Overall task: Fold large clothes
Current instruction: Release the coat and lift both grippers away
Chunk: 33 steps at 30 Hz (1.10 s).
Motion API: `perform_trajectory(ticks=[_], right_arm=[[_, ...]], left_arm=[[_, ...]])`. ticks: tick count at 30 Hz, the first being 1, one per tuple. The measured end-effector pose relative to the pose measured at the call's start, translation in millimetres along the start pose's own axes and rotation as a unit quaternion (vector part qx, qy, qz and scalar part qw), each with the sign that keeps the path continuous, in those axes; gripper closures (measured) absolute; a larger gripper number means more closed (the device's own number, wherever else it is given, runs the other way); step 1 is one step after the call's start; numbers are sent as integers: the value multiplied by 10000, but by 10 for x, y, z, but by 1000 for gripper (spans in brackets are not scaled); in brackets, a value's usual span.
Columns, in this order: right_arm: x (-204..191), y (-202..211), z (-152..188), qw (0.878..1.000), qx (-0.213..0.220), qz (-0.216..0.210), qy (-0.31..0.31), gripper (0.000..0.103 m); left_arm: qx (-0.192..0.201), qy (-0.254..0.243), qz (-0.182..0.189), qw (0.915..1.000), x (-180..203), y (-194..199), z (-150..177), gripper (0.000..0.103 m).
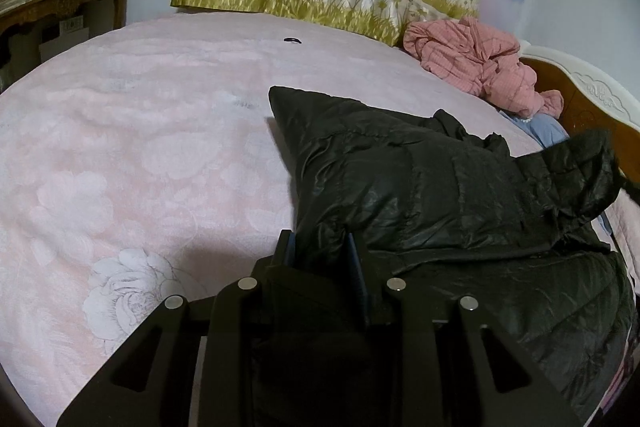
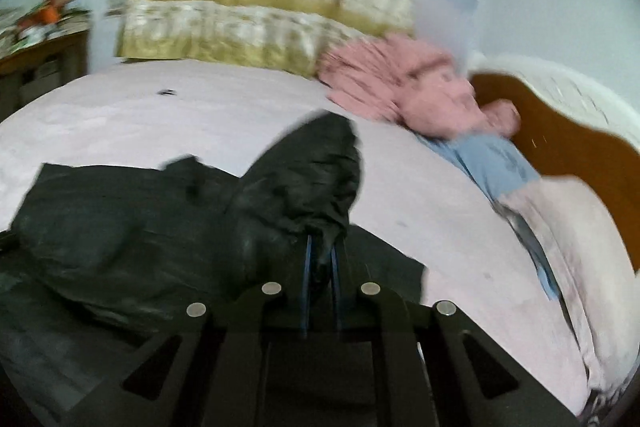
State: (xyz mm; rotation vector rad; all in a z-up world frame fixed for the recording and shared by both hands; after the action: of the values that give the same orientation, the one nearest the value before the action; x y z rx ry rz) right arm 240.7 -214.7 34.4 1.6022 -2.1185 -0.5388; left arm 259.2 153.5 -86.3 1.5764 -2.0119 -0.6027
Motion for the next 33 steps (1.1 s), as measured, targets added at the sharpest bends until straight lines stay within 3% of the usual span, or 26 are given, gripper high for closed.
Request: perform_trajectory(ticks=[5,10,12,16,19,23,29,33], right_arm=[[425,-409,193,9978,-623,111,-177,93],[785,-401,377,9952,-688,106,-692,90],[888,-225,429,9944,-573,113,-887,89],[1004,271,553,9932,-198,-301,-1110,81],[1001,699,725,9912,153,-552,-1194,68],[960,1094,990,9877,489,-543,-1384,68],[886,1477,1337,9817,626,-862,-1576,68],[848,1642,1491,9843,633,-869,-1401,68]], left_arm=[[61,20,39,10000,-1,17,1,78],[99,16,-120,9999,-15,61,8,77],[310,-125,-297,9990,21,184,-1,77],[821,-854,-574,9913,311,534,-42,77],[1091,-1089,-418,9872,528,861,-15,77],[1525,-1326,-280,9790,832,1392,71,77],[2057,-1669,-105,9642,1262,1944,194,74],[2308,-1879,-170,9545,1445,2125,276,59]])
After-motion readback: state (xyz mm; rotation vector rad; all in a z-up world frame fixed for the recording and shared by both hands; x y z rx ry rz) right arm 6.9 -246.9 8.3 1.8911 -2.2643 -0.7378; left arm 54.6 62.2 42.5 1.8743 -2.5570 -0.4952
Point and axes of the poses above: each gripper's, at about its wrist camera, not at the fingertips, and y roughly against the way its jaws point, x to its right, z to its underside, the point moved 3 cm from there along -y, roughly the way its jaws point, and after that the axes turned 10 degrees about -y, right-handed, at the moved point
